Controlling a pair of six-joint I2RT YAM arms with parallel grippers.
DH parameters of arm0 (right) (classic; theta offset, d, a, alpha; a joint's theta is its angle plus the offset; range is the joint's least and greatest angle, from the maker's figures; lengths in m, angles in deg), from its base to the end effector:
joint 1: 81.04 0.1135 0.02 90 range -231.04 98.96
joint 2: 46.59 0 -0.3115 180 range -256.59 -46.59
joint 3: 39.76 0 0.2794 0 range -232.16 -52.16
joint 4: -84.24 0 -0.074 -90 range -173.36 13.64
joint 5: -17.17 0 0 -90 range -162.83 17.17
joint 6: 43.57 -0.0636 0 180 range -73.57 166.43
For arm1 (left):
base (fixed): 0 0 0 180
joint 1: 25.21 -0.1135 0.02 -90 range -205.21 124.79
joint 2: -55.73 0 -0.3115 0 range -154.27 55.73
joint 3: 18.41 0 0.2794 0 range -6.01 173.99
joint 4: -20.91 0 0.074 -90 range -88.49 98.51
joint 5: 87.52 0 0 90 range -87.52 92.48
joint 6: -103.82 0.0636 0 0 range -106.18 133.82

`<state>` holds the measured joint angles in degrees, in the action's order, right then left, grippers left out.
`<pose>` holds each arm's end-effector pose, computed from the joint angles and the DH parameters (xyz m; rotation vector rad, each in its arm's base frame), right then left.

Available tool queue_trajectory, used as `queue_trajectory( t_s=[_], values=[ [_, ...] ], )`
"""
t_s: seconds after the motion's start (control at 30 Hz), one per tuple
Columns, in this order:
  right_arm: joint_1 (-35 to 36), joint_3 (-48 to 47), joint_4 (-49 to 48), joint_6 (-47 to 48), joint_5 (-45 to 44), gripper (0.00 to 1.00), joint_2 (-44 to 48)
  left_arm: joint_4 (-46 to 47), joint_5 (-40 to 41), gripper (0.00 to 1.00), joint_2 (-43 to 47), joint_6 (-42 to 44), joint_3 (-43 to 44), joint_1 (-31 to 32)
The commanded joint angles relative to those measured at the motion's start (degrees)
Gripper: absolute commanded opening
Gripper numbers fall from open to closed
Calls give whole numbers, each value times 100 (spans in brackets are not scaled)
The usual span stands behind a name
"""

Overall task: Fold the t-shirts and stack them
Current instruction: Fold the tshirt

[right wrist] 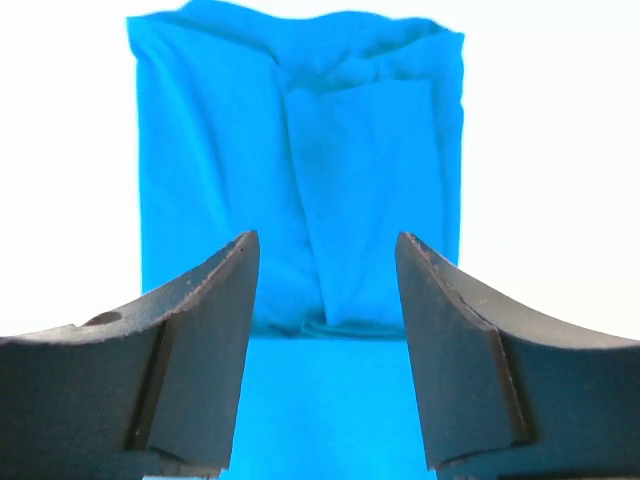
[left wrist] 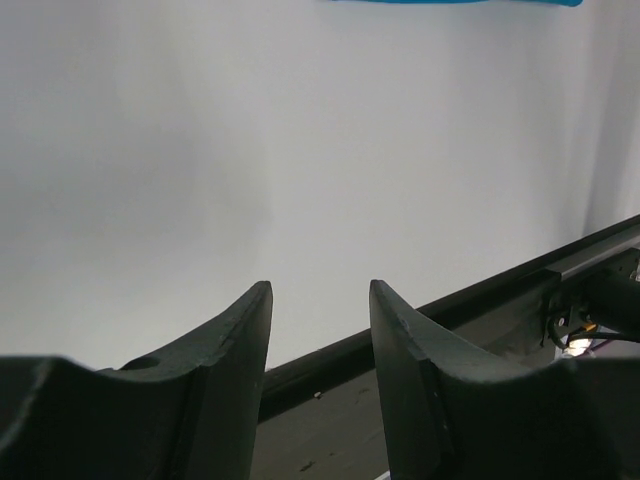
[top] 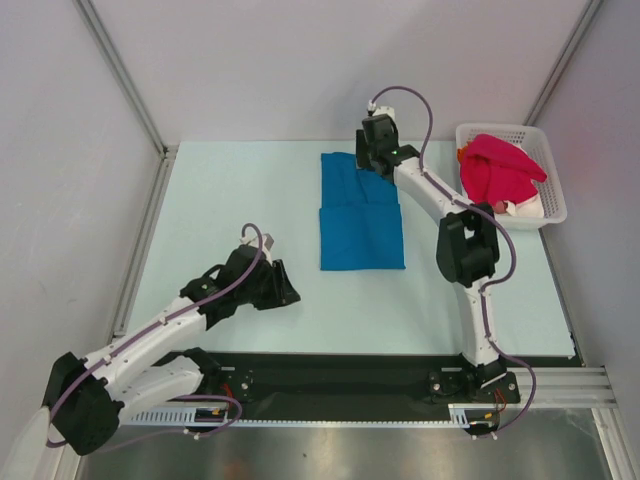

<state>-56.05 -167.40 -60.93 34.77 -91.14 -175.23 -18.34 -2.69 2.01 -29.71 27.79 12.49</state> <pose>0.5548 0.2366 0.2733 -0.0736 2.1588 0.0168 0.1601 -0.1310 0.2280 -0.0833 2.5250 -0.7381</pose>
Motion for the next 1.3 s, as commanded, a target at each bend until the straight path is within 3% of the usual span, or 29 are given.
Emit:
queue_trajectory(
  t_s=[0.0,0.07,0.2,0.27,0.37,0.4,0.5,0.67,0.9,1.27],
  values=[
    [94,479,674,-72,291,63,1126,294,-98,49,-401,55,556,54],
    [-73,1254,368,-388,581,63,1646,487,-212,49,-665,212,785,63],
    [-661,3540,-695,-1083,2404,63,2842,848,-397,49,-1631,555,1644,72],
    [-968,4569,-1284,-1259,2874,58,3335,979,-511,48,-2334,661,1979,63],
    [-1241,5369,-1680,-1391,3526,43,3626,1199,-695,46,-3213,697,2569,54],
    [-1295,5537,-1777,-1444,3831,27,3653,1287,-844,45,-3450,705,2822,45],
    [-1427,6091,-2120,-1628,4308,8,3688,1384,-828,42,-4233,749,3255,10],
    [-1436,6742,-2797,-1980,4818,4,3645,1665,-1055,39,-4920,583,3222,-375],
    [-1453,7226,-3008,-2015,4556,3,3468,1824,-960,38,-5368,688,3080,-623],
    [-1620,7490,-2358,-1945,3396,4,3380,1885,-635,37,-5572,767,2597,-737]
  ],
)
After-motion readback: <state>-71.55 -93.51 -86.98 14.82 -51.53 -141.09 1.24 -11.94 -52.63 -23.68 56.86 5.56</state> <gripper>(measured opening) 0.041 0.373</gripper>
